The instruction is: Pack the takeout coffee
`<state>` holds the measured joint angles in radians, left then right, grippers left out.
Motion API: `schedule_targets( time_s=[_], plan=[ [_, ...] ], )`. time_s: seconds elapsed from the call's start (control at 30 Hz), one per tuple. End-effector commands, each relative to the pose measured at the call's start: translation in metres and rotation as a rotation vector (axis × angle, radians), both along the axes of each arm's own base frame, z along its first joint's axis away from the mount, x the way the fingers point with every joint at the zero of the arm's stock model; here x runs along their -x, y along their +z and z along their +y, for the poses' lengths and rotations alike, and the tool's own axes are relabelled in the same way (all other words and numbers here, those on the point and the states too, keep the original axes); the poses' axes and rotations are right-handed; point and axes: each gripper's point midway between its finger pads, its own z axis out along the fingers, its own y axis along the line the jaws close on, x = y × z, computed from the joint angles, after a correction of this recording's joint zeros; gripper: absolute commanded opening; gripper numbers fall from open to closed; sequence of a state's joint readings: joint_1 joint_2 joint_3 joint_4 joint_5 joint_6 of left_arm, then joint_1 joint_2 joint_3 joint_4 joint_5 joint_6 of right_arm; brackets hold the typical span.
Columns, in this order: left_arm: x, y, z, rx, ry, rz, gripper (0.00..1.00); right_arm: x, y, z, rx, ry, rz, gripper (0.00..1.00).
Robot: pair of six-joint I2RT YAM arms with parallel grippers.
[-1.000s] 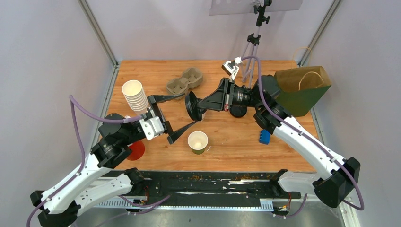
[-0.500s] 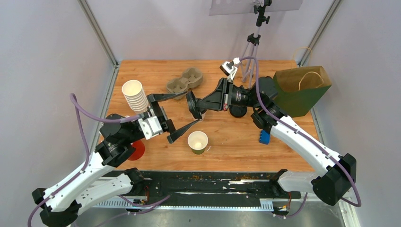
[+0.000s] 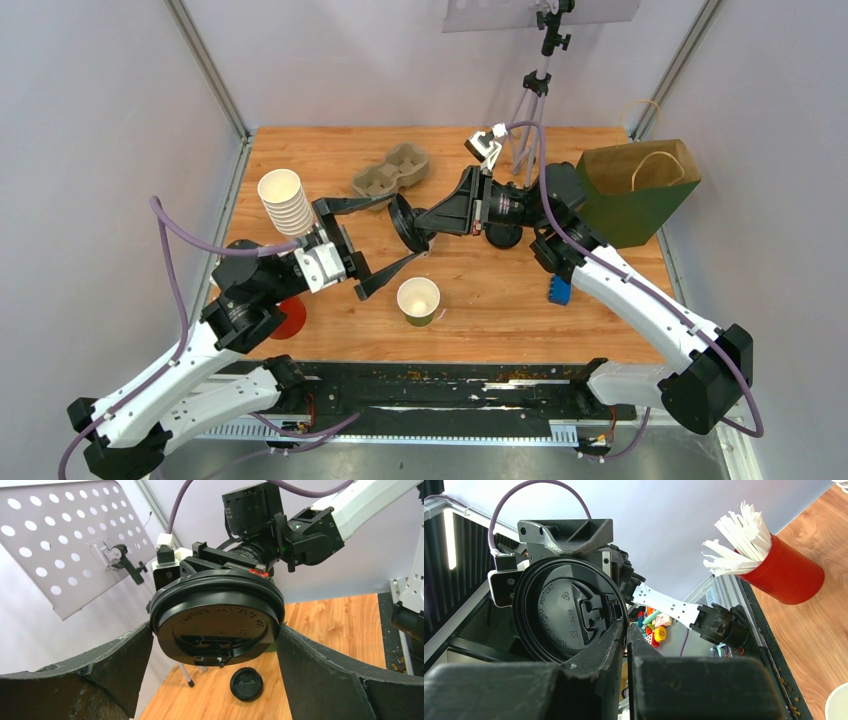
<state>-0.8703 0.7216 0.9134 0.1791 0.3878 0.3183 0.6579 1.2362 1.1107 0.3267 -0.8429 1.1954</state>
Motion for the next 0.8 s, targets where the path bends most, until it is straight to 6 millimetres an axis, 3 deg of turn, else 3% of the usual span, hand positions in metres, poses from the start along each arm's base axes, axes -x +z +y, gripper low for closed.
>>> schedule_targets(
  time_s=[0.0,0.27,0.5,0.77],
  plan=[
    [-0.001,0.015,0.009,0.029,0.037,0.017,0.97,0.002,0.006,-0.005,-0.010,-0.022,-0.030,0.10],
    [-0.006,0.007,0.011,0.010,0.066,0.035,0.92,0.000,0.002,-0.004,0.005,-0.028,-0.019,0.08],
    [-0.006,0.007,0.014,0.039,0.071,0.039,0.99,-0.002,0.008,-0.003,-0.031,-0.027,-0.005,0.03],
    [-0.002,0.007,0.012,0.048,0.046,0.051,0.98,-0.003,0.019,-0.005,-0.071,-0.039,-0.002,0.02]
  ],
)
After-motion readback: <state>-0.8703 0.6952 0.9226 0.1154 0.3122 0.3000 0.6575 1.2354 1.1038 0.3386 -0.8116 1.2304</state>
